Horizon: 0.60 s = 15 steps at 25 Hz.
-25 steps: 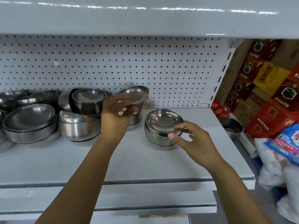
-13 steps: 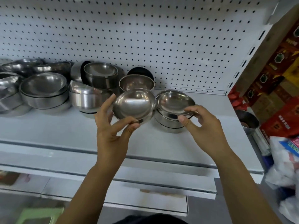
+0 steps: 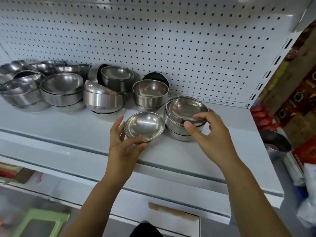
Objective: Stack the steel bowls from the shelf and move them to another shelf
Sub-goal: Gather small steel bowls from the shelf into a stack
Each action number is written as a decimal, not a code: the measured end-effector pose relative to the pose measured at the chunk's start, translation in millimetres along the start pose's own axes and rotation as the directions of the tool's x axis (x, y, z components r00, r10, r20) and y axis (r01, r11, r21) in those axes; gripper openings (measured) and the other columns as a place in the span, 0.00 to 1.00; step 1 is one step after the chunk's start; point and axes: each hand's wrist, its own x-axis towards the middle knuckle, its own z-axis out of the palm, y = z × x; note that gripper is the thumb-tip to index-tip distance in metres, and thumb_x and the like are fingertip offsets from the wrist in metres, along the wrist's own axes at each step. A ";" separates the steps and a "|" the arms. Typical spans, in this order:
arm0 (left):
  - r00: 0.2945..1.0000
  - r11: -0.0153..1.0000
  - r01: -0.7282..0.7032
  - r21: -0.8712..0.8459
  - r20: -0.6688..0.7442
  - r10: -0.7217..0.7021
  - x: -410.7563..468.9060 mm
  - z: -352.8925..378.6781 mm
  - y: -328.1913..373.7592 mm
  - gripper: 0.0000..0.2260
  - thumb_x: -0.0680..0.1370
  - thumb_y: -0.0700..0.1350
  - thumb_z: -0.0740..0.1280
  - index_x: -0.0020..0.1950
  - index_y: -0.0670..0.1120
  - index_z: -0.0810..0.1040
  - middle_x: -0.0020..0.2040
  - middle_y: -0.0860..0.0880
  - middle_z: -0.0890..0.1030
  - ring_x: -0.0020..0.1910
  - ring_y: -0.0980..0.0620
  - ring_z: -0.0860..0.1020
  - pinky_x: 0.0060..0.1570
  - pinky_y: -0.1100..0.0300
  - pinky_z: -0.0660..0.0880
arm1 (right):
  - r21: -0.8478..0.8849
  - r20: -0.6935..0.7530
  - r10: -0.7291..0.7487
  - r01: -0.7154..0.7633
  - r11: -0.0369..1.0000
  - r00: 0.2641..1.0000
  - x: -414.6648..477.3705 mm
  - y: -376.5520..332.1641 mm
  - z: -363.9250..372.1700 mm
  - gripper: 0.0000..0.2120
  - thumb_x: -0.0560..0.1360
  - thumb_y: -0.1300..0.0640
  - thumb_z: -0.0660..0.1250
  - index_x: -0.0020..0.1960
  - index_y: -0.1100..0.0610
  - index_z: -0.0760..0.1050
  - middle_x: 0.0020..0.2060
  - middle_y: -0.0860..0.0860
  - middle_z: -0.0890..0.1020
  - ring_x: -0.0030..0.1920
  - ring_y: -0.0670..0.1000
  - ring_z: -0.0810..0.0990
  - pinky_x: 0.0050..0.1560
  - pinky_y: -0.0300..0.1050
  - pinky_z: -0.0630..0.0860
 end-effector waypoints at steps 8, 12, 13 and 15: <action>0.947 0.957 0.291 0.010 0.139 -0.290 18.4 -11.2 1.7 0.60 0.61 0.55 0.83 0.80 0.63 0.45 0.74 0.60 0.69 0.71 0.61 0.72 0.73 0.52 0.70 | 0.053 -0.034 0.031 -0.030 0.998 0.999 7.8 -6.9 13.2 0.16 0.68 0.45 0.82 0.44 0.52 0.78 0.79 0.45 0.66 0.63 0.18 0.62 0.57 0.20 0.59; 0.946 0.951 0.308 0.012 0.102 -0.308 20.3 -12.3 -2.4 0.62 0.61 0.53 0.83 0.81 0.60 0.42 0.70 0.58 0.74 0.68 0.61 0.75 0.71 0.54 0.72 | 0.133 -0.128 -0.006 0.024 0.991 0.992 7.2 1.5 19.1 0.17 0.67 0.44 0.83 0.40 0.51 0.77 0.77 0.43 0.70 0.73 0.39 0.70 0.69 0.37 0.67; 0.947 0.951 0.308 0.008 0.095 -0.308 20.1 -12.8 -3.0 0.62 0.61 0.53 0.83 0.82 0.59 0.43 0.70 0.58 0.74 0.68 0.62 0.75 0.71 0.55 0.72 | 0.147 -0.137 -0.016 0.036 0.988 0.990 8.0 3.1 19.4 0.17 0.66 0.43 0.83 0.40 0.50 0.77 0.76 0.43 0.71 0.72 0.41 0.72 0.70 0.41 0.69; 0.951 0.954 0.300 -0.006 0.085 -0.298 19.2 -12.4 -3.7 0.61 0.61 0.53 0.83 0.82 0.59 0.44 0.70 0.58 0.74 0.67 0.62 0.75 0.70 0.57 0.72 | 0.167 -0.141 -0.037 0.060 0.984 0.989 9.4 6.1 20.4 0.18 0.66 0.41 0.82 0.40 0.49 0.76 0.74 0.44 0.74 0.71 0.45 0.75 0.71 0.52 0.72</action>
